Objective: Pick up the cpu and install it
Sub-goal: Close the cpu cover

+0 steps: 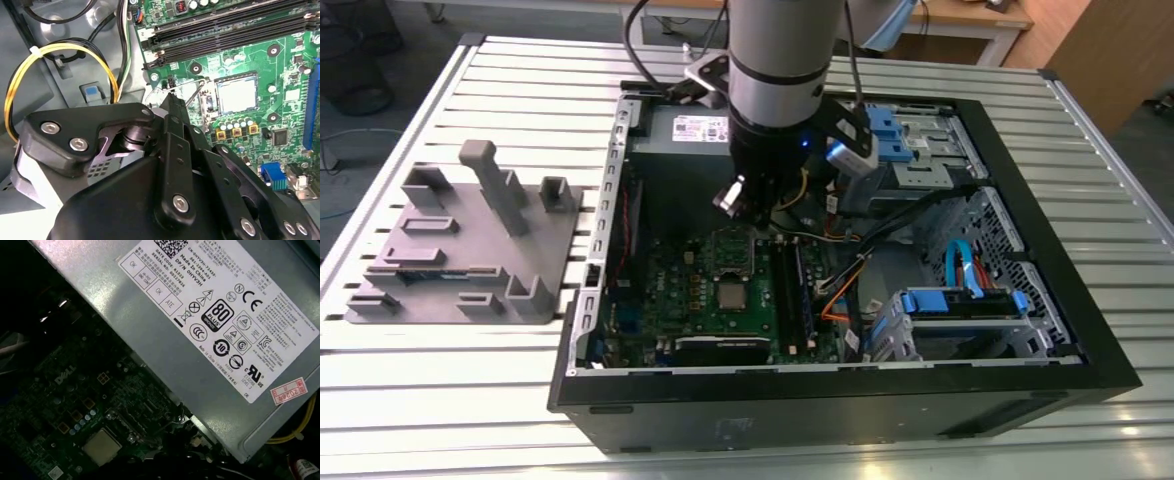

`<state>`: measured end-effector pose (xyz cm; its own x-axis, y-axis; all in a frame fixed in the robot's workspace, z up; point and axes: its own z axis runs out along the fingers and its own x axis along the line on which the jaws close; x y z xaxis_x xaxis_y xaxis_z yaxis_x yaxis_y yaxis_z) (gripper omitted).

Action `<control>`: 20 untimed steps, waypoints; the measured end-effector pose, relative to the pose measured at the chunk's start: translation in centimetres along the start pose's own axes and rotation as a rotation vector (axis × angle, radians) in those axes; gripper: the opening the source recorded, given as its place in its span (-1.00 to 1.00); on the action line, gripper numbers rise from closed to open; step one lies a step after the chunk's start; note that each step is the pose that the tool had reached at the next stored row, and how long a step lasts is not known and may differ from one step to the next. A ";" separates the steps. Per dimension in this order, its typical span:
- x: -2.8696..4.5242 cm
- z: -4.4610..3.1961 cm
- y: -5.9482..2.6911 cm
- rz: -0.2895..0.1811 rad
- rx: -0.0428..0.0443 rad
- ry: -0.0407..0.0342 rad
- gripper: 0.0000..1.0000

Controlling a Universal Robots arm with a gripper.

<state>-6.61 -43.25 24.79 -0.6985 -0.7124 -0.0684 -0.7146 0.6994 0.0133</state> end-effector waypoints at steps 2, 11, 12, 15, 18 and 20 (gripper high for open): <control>0.14 -0.05 -0.13 -0.002 -0.0002 -0.0001 -0.79; 0.73 -0.30 -0.72 -0.012 -0.0008 0.0001 -0.79; 0.80 -0.32 -0.79 -0.013 -0.0009 0.0001 -0.79; 1.03 -0.39 -1.02 -0.016 -0.0011 0.0001 -0.79; 1.27 -0.43 -1.25 -0.018 -0.0012 0.0000 -0.79; 1.44 -0.45 -1.42 -0.019 -0.0013 0.0001 -0.79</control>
<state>-6.61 -45.29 25.12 -0.6848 -0.7255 -0.0685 -0.7278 0.6857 0.0133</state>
